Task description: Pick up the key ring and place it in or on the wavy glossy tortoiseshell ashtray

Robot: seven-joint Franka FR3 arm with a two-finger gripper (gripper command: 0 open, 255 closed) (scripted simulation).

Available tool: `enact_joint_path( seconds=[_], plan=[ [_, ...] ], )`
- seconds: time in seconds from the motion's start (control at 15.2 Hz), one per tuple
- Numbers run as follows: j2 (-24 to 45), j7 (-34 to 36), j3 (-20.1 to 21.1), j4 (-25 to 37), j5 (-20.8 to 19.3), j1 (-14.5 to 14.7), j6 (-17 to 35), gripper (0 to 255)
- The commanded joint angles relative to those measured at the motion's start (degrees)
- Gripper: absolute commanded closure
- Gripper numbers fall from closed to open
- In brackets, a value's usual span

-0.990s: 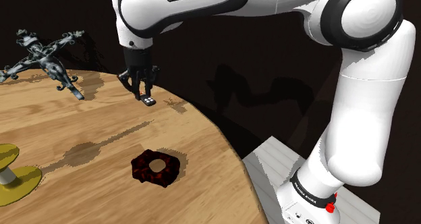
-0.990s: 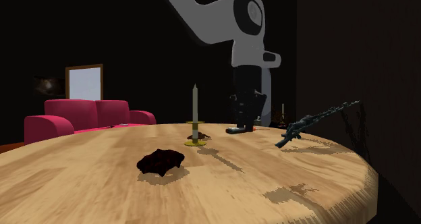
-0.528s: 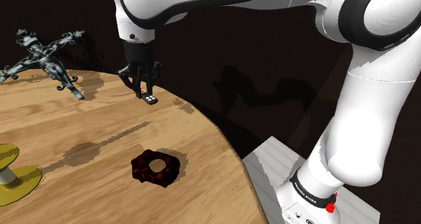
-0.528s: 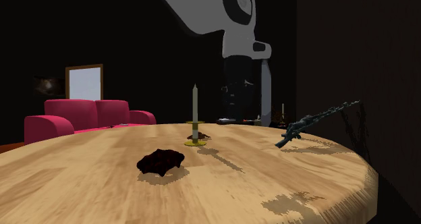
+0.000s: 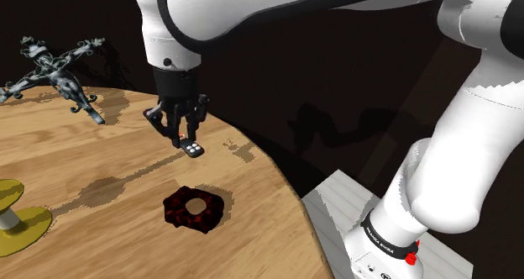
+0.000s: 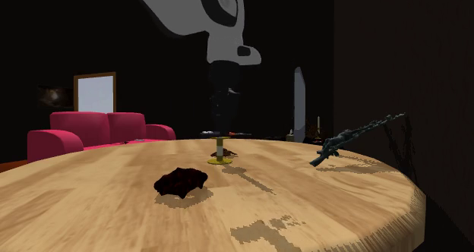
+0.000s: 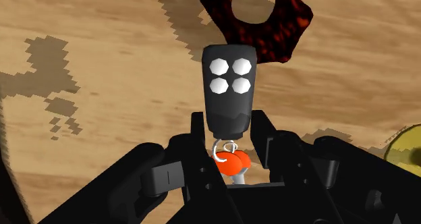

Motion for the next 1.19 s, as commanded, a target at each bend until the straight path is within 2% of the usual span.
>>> enact_joint_path(
  seconds=[0.0,0.4,1.12],
  plan=[
    [-2.8,1.2,0.84,-2.89,1.35,0.75,0.39,255],
    [-10.0,6.01,4.02,-9.5,5.39,4.06,0.82,255],
    [-7.11,6.8,4.64,-15.38,4.22,4.23,9.29,255]
  ],
)
